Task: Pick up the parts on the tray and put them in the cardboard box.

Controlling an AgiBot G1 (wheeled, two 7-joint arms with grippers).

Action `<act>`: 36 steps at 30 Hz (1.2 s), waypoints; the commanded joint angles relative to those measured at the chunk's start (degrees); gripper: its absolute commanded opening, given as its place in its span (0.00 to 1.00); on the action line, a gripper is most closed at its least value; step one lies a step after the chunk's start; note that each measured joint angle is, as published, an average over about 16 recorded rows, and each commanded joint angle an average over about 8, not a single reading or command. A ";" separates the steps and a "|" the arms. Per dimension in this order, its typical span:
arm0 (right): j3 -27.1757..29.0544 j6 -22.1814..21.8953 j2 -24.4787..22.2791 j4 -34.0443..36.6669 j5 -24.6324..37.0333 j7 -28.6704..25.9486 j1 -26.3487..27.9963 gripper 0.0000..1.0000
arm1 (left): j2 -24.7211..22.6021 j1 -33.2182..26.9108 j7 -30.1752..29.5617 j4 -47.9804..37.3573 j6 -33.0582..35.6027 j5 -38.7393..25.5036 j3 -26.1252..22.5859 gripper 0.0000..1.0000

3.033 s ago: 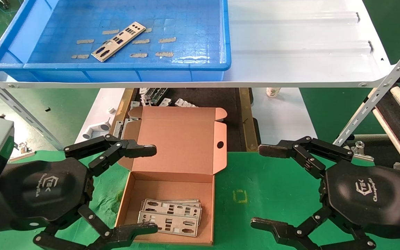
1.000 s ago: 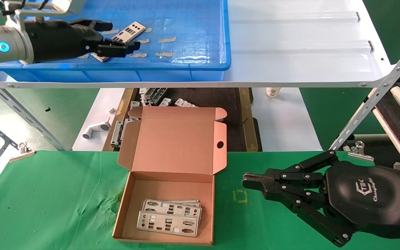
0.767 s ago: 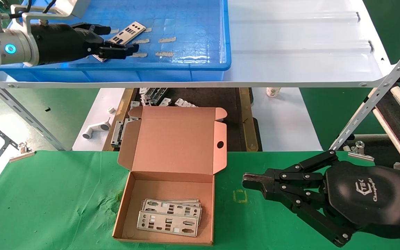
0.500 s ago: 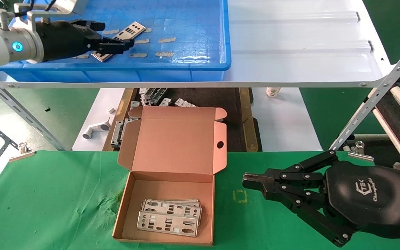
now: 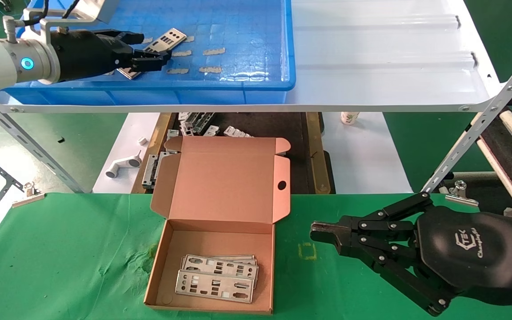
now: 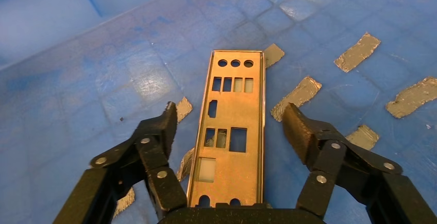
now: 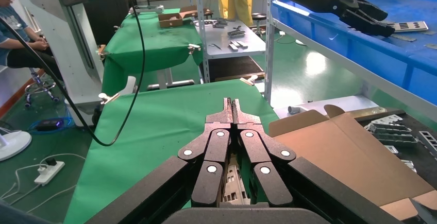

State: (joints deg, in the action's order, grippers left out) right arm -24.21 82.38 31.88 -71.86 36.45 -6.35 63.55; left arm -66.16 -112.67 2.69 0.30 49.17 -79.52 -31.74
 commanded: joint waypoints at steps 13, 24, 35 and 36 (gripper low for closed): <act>0.00 0.00 0.00 0.00 0.00 0.00 0.00 0.00 | 0.20 0.07 0.45 -0.07 -0.28 0.10 0.08 0.00; 0.00 0.00 0.00 0.00 0.00 0.00 0.00 0.00 | 0.55 -0.38 0.88 0.28 0.05 0.72 0.52 0.00; 0.00 0.00 0.00 0.00 0.00 0.00 0.00 0.00 | 2.16 -1.98 2.10 1.57 4.12 2.71 1.88 0.00; 0.00 0.00 0.00 0.00 0.00 0.00 0.00 0.00 | 2.43 -2.25 2.28 1.77 4.85 2.95 2.05 0.00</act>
State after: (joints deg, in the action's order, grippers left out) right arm -24.21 82.38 31.88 -71.86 36.44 -6.35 63.55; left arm -63.45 -115.05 5.25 2.33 55.06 -76.48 -29.64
